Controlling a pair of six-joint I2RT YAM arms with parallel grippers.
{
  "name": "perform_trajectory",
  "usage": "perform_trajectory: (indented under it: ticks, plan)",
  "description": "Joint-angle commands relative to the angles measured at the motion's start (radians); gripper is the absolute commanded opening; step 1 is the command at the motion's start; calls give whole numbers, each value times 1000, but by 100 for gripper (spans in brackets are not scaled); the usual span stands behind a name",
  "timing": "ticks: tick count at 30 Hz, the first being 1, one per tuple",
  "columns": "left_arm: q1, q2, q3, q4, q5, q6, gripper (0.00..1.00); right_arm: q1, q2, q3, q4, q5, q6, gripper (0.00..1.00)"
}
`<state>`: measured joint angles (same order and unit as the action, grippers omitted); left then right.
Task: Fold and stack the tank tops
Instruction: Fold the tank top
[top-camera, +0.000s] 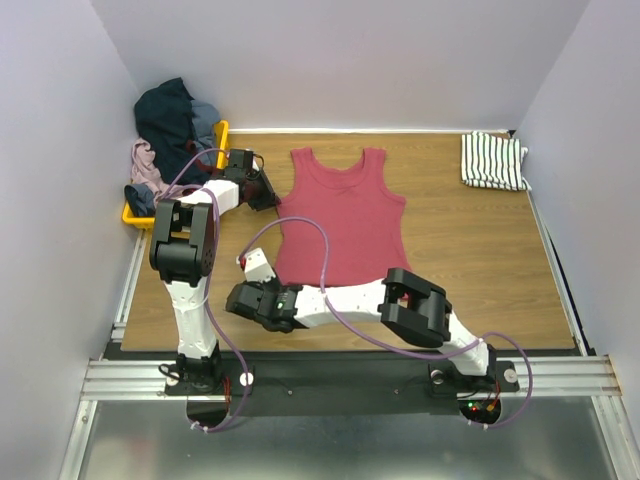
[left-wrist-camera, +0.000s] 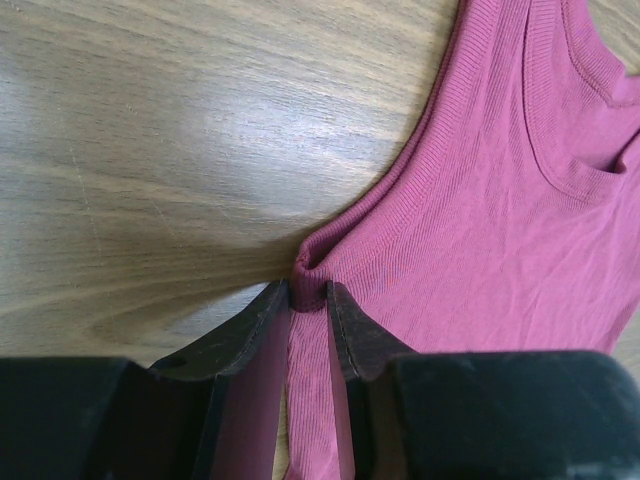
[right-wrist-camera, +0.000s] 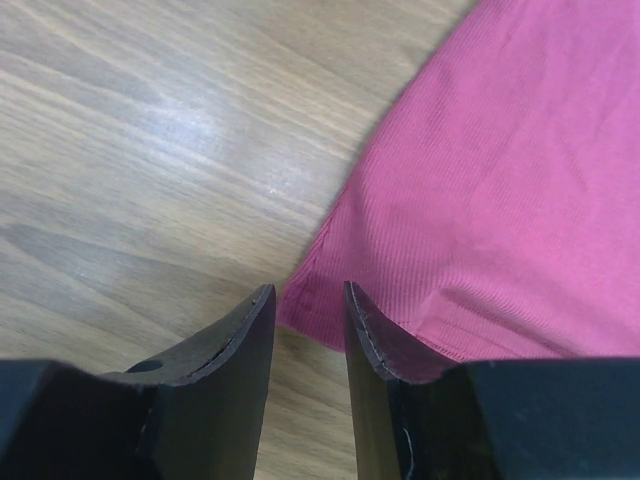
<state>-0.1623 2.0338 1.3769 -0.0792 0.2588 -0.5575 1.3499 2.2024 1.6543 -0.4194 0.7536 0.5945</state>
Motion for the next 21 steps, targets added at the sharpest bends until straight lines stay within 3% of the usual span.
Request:
perform_trajectory:
  ticks: [1,10,15,21]
  plan:
    - [-3,-1,44,-5,2,11,33,11,25,19,5,-17,25,39]
    - [-3,-3,42,-5,-3,8,33,11,7,-31,4,-54,59,38]
    - [-3,-10,22,-1,-9,-13,30,11,-78,-105,13,-102,80,9]
    - [-9,-76,-84,74,7,-93,28,11,-277,-335,132,-218,80,2]
